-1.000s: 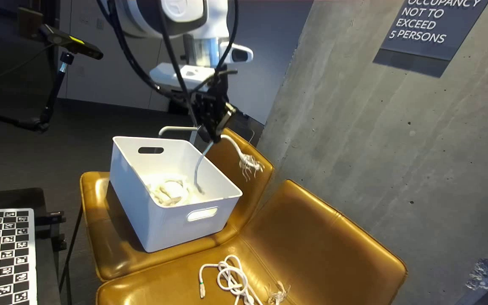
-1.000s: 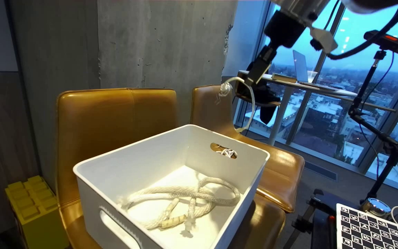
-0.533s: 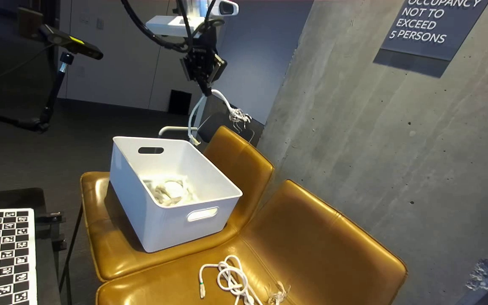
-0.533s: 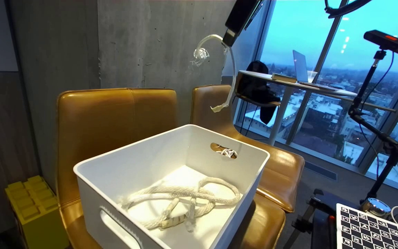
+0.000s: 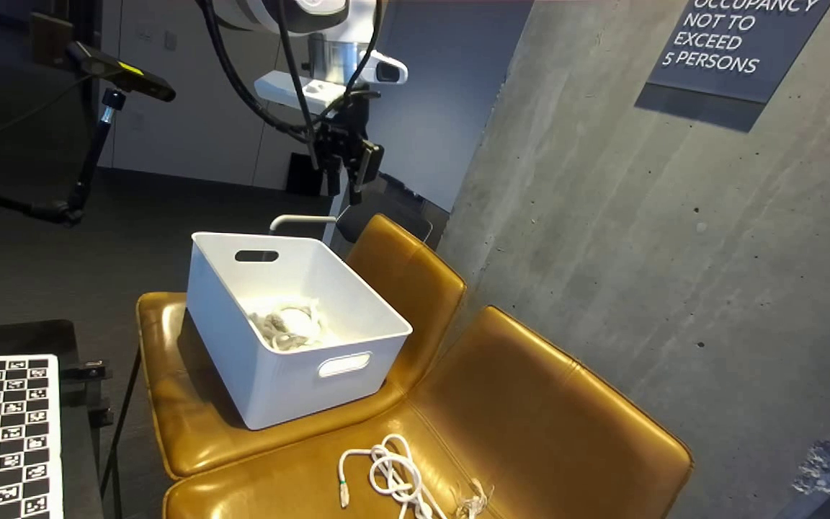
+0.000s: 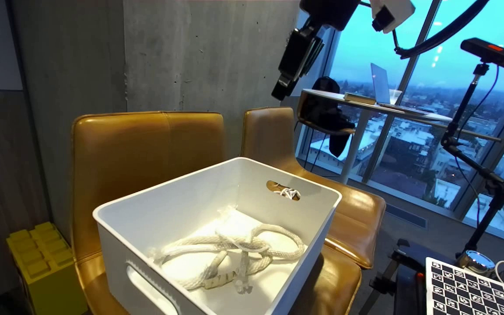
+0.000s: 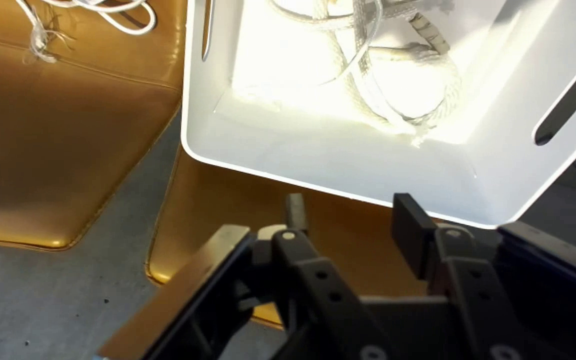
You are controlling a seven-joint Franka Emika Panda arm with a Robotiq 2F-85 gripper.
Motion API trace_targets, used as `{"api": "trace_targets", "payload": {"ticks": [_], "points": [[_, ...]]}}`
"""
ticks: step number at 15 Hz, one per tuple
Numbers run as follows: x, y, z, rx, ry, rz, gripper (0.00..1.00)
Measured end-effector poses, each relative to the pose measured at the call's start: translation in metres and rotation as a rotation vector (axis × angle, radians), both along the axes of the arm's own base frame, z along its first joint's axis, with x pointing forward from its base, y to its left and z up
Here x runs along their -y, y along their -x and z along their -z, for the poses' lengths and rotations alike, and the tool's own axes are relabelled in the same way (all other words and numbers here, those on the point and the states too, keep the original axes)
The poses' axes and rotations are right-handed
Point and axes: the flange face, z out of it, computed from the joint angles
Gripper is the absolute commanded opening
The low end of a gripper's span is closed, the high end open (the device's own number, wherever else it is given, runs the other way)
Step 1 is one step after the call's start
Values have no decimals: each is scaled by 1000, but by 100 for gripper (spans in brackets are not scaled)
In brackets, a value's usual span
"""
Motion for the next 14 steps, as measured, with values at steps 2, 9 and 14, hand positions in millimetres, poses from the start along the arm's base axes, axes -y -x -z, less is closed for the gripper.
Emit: {"api": "trace_targets", "payload": {"ticks": [2,9,14], "points": [[18,-1,5,-10,-4,33,96],[150,23,92,-133,32,150,100],[214,32,149,-201,39,214,100]]}}
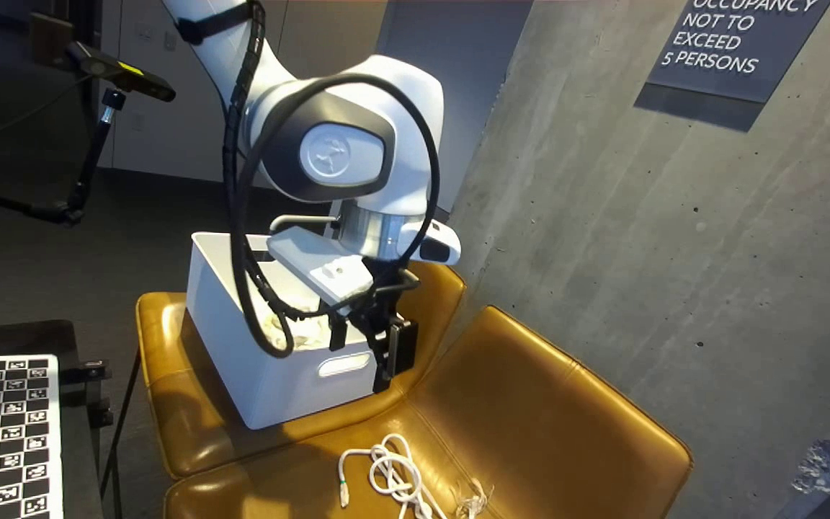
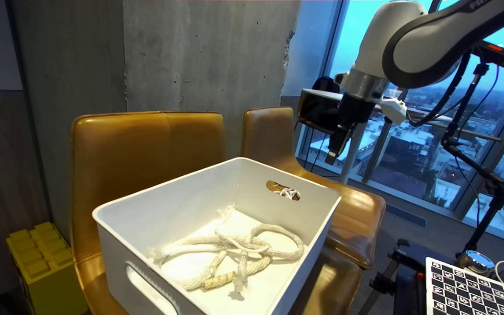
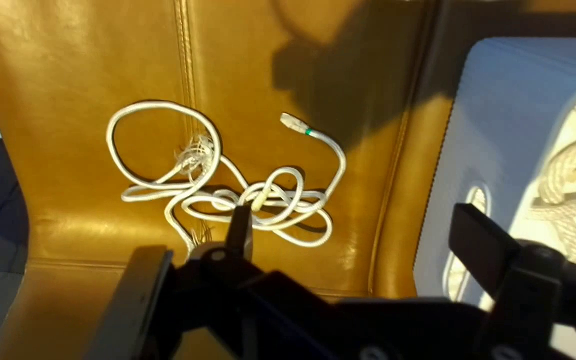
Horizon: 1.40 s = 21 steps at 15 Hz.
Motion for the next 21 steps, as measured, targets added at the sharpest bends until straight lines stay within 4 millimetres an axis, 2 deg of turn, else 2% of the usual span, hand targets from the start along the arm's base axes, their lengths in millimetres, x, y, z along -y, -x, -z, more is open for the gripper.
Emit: {"api": "trace_targets", "payload": {"ticks": [3,7,13,18,21], "points": [[15,-5,23,-30,0,22,100],[26,-24,54,-58,4,31,100],[63,-68,98,-61,23,67,100],[107,-114,117,-14,55,104,100],[125,-138,127,4,72,119,100]]}}
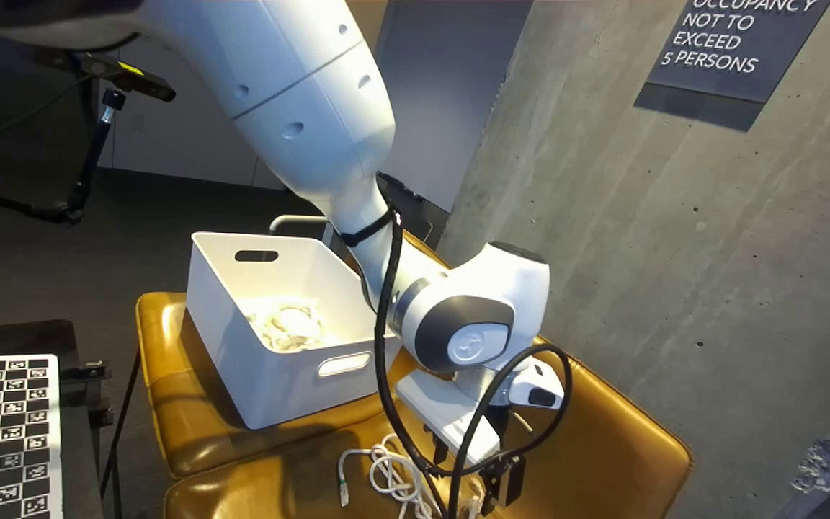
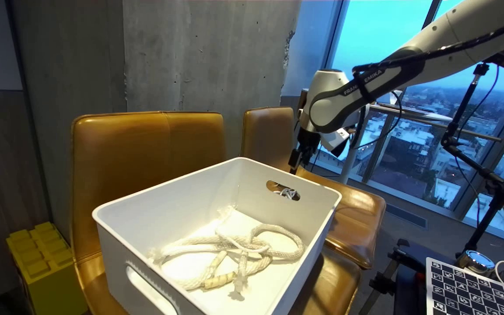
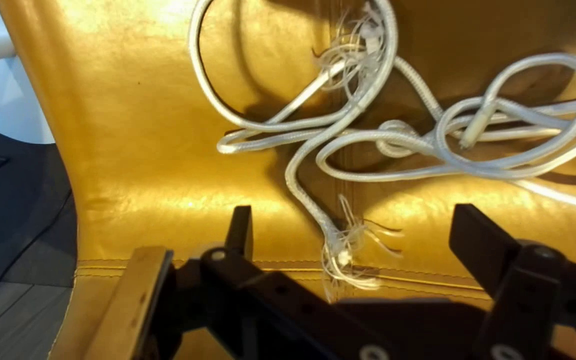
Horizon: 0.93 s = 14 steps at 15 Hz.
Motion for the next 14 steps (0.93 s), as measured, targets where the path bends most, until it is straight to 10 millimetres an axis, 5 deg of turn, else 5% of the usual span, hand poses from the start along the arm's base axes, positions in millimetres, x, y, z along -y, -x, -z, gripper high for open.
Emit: {"api": "trace_targets", "payload": {"ticks": [8,14], "points": [[15,-45,46,15,24,11,100],[13,-59,77,-9,26,24,100]]}}
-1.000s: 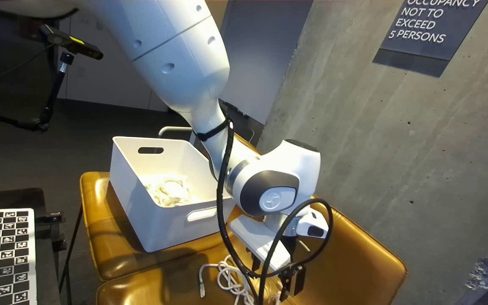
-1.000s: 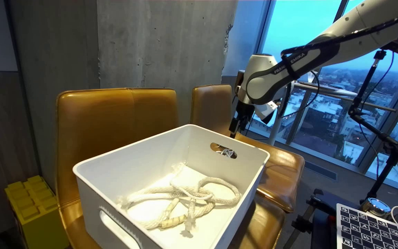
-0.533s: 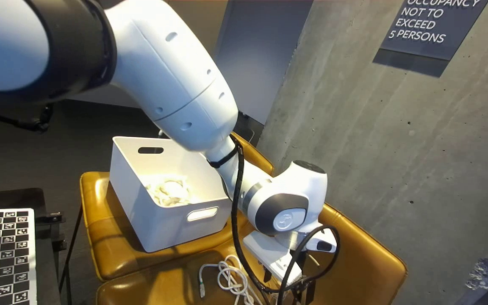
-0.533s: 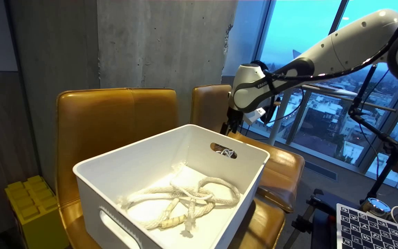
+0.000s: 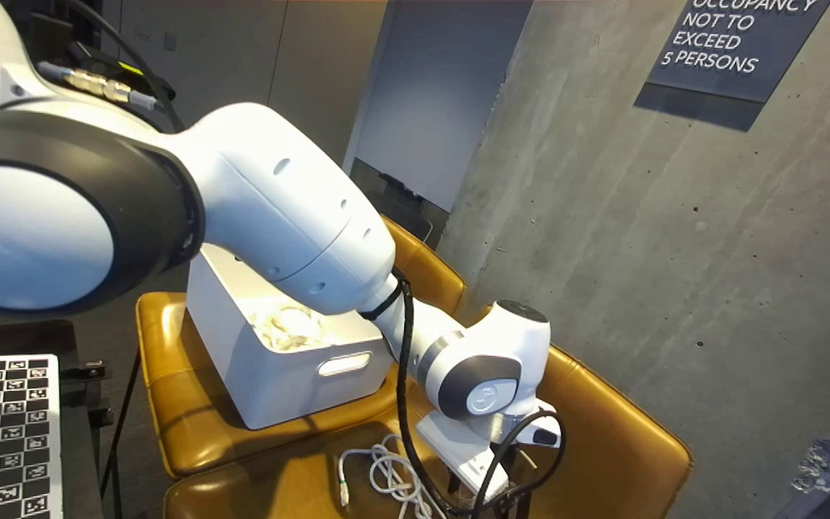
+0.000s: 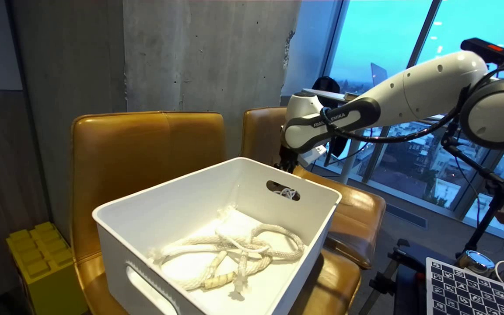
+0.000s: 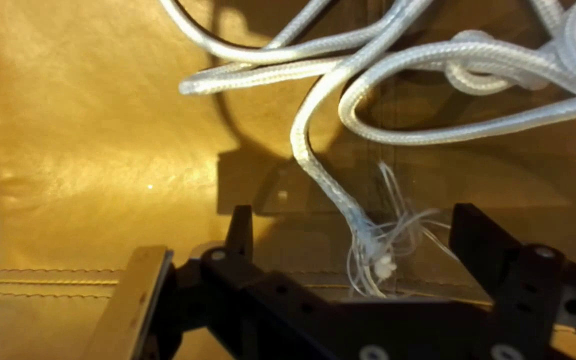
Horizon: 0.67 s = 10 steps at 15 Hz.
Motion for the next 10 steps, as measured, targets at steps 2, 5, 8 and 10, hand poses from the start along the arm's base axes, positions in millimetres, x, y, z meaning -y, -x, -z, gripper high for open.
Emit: {"api": "trace_targets", "payload": {"ticks": [2,5,8,10], "points": [[-1,-1,10,-5,0,7,74],[0,-3,15,-13,-1,21,49],[0,-4,13,-24,-3,30,27],[0,-4,13,-27,-5,38,12]]}}
